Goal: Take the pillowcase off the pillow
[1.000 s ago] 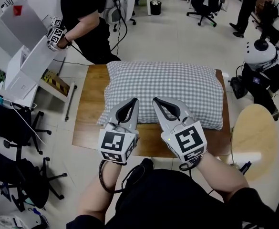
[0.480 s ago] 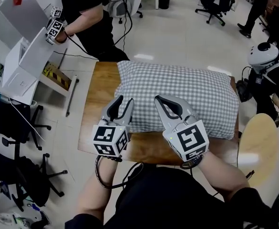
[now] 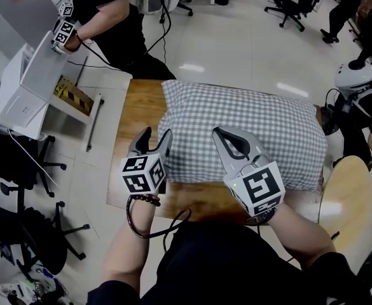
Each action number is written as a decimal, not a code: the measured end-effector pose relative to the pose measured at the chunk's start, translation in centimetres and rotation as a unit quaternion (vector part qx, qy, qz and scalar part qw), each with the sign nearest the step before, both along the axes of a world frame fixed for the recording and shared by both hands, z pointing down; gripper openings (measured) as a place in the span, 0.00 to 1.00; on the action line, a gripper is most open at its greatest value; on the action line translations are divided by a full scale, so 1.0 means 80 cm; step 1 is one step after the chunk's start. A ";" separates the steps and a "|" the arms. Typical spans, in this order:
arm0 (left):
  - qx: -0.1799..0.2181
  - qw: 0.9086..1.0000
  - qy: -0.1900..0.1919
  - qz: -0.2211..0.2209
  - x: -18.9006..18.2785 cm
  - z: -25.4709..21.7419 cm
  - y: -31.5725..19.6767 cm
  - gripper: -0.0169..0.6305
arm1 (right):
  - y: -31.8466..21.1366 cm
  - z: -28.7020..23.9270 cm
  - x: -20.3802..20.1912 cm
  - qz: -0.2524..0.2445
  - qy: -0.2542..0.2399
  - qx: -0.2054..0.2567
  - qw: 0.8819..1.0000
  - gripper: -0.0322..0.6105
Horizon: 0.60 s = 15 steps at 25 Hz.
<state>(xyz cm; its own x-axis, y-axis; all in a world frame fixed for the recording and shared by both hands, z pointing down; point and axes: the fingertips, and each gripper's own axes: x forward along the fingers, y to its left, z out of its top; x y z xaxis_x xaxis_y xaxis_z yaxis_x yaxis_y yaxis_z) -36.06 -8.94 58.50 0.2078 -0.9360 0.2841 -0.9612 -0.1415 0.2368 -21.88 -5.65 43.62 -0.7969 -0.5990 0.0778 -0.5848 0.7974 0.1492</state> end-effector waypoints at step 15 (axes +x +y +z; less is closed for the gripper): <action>-0.180 0.959 0.217 -0.028 -0.107 0.103 -0.153 0.51 | -0.149 -0.021 -0.087 0.002 0.033 -0.042 0.999 0.05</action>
<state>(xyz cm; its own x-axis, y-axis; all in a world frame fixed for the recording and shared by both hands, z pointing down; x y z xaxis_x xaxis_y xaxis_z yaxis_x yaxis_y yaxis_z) -44.60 -21.21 66.73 0.3325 -0.8066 0.4887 -0.7644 0.0730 0.6406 -28.87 -17.56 41.93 -0.7859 -0.5915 0.1803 -0.5795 0.8062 0.1194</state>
